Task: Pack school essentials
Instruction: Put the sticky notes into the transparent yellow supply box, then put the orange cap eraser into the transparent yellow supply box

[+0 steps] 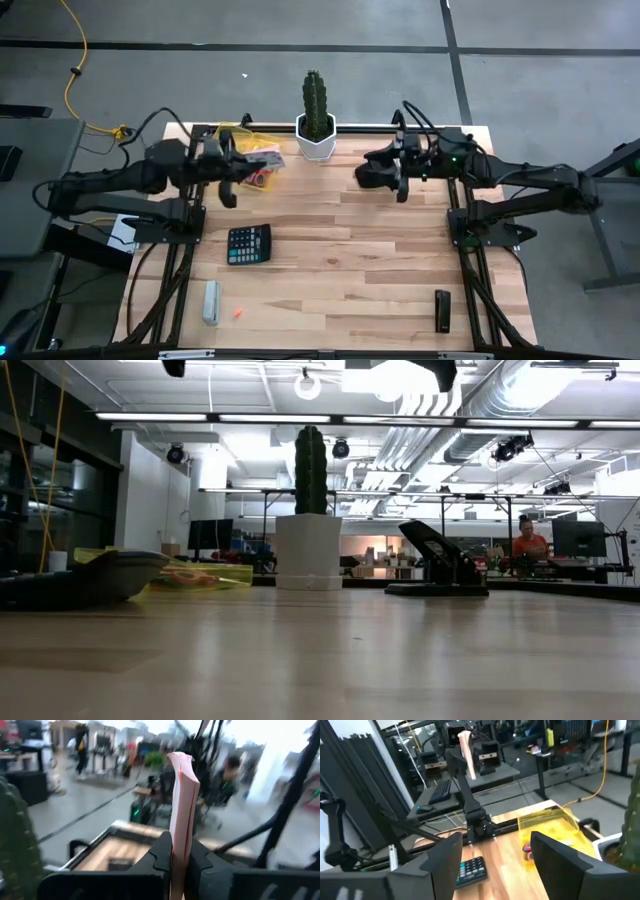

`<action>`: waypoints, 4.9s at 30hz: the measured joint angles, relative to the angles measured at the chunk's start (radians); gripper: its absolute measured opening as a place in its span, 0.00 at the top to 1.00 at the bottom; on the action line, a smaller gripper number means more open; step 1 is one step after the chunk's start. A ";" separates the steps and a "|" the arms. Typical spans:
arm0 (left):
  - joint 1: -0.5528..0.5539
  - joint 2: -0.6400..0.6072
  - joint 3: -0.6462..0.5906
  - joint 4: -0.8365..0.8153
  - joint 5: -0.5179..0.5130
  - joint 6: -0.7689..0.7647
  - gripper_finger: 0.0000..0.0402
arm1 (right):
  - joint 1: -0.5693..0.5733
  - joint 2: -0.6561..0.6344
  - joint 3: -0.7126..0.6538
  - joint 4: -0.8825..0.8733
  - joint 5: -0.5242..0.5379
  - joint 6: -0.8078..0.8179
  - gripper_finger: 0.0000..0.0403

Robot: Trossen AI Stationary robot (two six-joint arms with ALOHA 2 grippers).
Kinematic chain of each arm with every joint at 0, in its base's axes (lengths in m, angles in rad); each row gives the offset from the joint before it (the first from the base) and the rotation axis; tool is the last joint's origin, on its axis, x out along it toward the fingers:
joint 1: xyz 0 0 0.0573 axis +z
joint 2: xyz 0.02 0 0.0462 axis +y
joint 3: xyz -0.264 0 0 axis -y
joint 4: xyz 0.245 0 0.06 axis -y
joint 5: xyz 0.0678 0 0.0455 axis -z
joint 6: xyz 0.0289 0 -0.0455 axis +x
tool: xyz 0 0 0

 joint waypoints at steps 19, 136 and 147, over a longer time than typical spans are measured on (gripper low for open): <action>-0.019 -0.044 -0.159 0.221 0.025 -0.104 1.00 | 0.057 0.062 -0.001 0.120 0.072 -0.122 0.49; -0.183 0.343 -0.007 0.374 -0.033 -0.206 0.47 | 0.058 0.063 -0.001 0.045 0.072 -0.095 0.49; -0.190 0.342 -0.024 0.396 -0.032 -0.126 0.47 | 0.058 0.063 -0.001 0.053 0.002 -0.095 0.49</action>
